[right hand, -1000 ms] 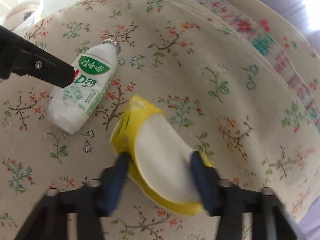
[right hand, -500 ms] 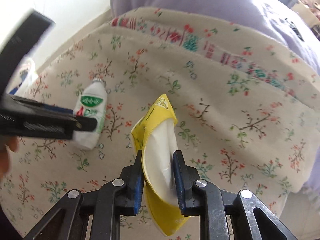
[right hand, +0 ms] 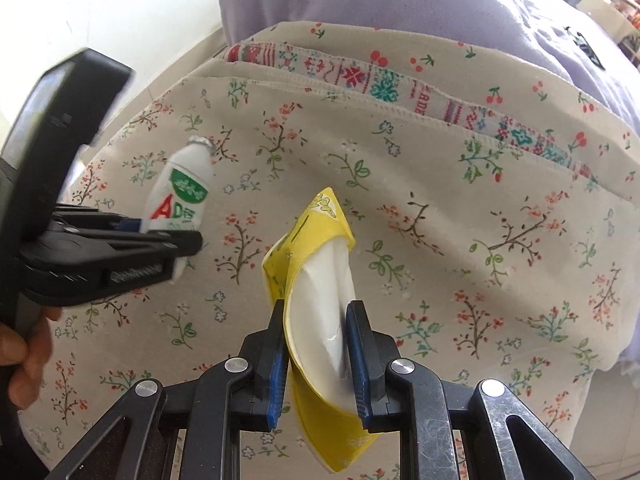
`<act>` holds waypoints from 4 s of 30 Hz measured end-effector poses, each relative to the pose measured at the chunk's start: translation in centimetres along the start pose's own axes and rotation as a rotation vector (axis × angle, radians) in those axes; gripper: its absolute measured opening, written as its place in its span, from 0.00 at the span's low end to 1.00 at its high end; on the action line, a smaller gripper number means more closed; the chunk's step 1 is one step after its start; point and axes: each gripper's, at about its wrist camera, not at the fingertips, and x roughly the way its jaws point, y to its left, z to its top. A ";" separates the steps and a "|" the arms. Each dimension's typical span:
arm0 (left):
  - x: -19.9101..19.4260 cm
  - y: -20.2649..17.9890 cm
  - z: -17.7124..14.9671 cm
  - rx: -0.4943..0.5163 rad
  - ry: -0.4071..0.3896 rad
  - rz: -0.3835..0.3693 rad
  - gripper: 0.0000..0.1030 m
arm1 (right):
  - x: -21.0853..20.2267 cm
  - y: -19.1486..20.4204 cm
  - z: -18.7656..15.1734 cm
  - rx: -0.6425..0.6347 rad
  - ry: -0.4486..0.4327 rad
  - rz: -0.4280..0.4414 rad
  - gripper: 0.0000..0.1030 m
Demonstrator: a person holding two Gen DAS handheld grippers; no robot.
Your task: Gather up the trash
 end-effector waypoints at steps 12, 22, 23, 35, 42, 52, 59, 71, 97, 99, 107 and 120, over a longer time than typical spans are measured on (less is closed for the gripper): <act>-3.3 3.0 -1.7 0.013 -0.017 0.011 0.25 | 0.6 1.3 1.1 0.083 -0.009 0.082 0.23; -8.1 10.1 -2.4 -0.081 -0.036 -0.012 0.25 | 1.6 6.0 3.0 0.087 -0.027 0.169 0.23; -8.4 11.4 -2.4 -0.106 -0.029 -0.018 0.25 | 1.7 6.5 3.1 0.087 -0.030 0.180 0.23; -13.7 26.7 -3.3 -0.403 -0.094 -0.027 0.25 | 2.9 12.6 5.5 0.064 -0.090 0.215 0.23; -12.7 29.4 -4.0 -0.448 -0.061 -0.016 0.25 | 3.0 16.4 6.3 0.027 -0.156 0.208 0.23; -9.2 32.3 -3.9 -0.519 0.026 0.035 0.50 | 3.3 19.7 6.8 0.020 -0.163 0.255 0.23; -14.4 33.3 -4.1 -0.596 -0.112 0.012 0.50 | 3.6 21.1 6.9 -0.001 -0.158 0.267 0.24; -18.1 35.9 -6.0 -0.712 -0.186 0.010 0.50 | 6.1 31.6 10.7 -0.053 -0.216 0.428 0.30; -20.4 21.7 -12.0 -0.282 -0.238 0.194 0.51 | -0.2 24.8 0.8 0.074 -0.174 0.396 0.57; -21.1 19.7 -14.2 -0.254 -0.265 0.214 0.51 | -3.0 23.7 -1.6 0.072 -0.215 0.394 0.61; -24.6 11.8 -24.3 -0.149 -0.391 0.295 0.73 | -11.8 19.5 -10.4 0.116 -0.358 0.255 0.70; -28.3 5.4 -28.8 -0.073 -0.456 0.449 0.86 | -17.8 16.9 -17.7 0.158 -0.468 0.145 0.96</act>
